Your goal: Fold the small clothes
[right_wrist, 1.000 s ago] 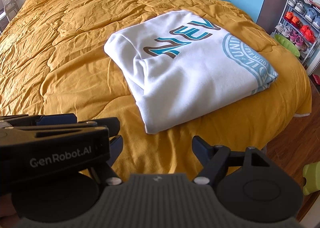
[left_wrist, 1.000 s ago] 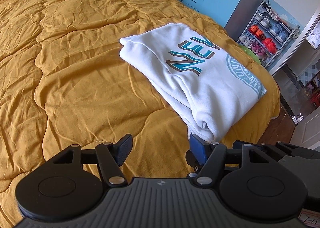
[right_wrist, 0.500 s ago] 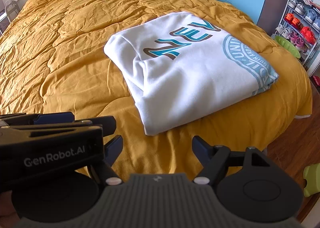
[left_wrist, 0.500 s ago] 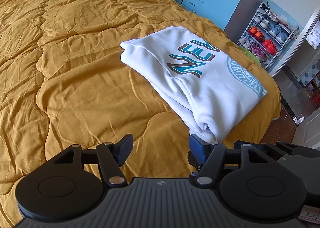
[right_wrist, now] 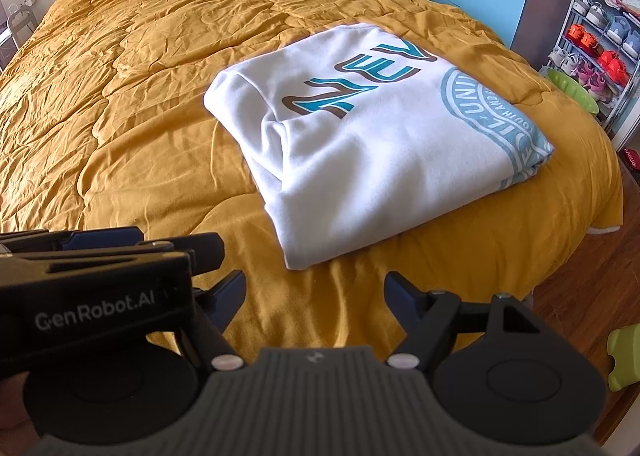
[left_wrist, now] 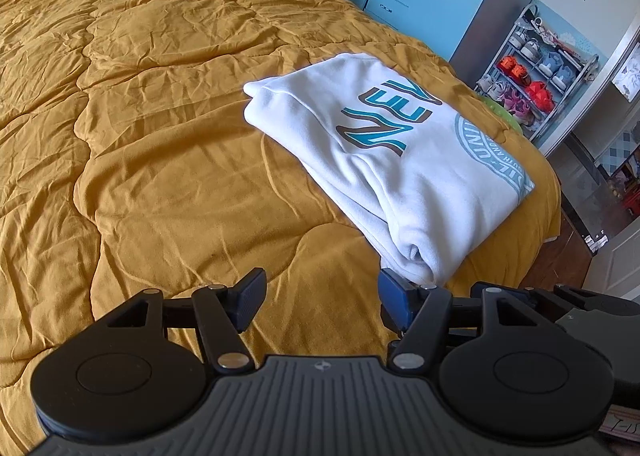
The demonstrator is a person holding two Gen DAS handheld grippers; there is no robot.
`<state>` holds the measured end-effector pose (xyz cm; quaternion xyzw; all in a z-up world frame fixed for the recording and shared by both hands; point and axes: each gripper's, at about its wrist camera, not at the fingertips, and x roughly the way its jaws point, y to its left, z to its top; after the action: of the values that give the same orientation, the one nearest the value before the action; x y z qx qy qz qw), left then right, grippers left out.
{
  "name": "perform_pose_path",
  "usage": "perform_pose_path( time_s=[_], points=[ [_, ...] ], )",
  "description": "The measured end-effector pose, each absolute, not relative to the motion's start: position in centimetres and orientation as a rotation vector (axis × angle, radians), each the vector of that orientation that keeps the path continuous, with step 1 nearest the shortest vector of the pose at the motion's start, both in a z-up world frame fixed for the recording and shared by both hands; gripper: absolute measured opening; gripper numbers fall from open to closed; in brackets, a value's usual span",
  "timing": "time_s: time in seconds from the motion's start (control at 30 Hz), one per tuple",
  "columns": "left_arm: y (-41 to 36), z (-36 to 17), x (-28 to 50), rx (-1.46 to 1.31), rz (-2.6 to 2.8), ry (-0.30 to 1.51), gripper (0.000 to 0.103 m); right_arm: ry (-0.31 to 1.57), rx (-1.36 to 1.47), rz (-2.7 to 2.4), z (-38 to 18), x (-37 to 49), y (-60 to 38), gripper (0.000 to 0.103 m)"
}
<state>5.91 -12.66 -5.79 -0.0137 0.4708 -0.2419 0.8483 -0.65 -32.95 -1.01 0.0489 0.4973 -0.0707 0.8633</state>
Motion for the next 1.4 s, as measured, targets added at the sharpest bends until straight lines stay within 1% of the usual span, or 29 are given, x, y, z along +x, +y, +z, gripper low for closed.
perform_pose_path(
  time_s=[1.4],
  points=[
    [-12.71,-6.14,5.79,-0.006,-0.531,0.985,0.075,1.045,0.123,-0.127,-1.74,-0.52,-33.13,0.072]
  ],
)
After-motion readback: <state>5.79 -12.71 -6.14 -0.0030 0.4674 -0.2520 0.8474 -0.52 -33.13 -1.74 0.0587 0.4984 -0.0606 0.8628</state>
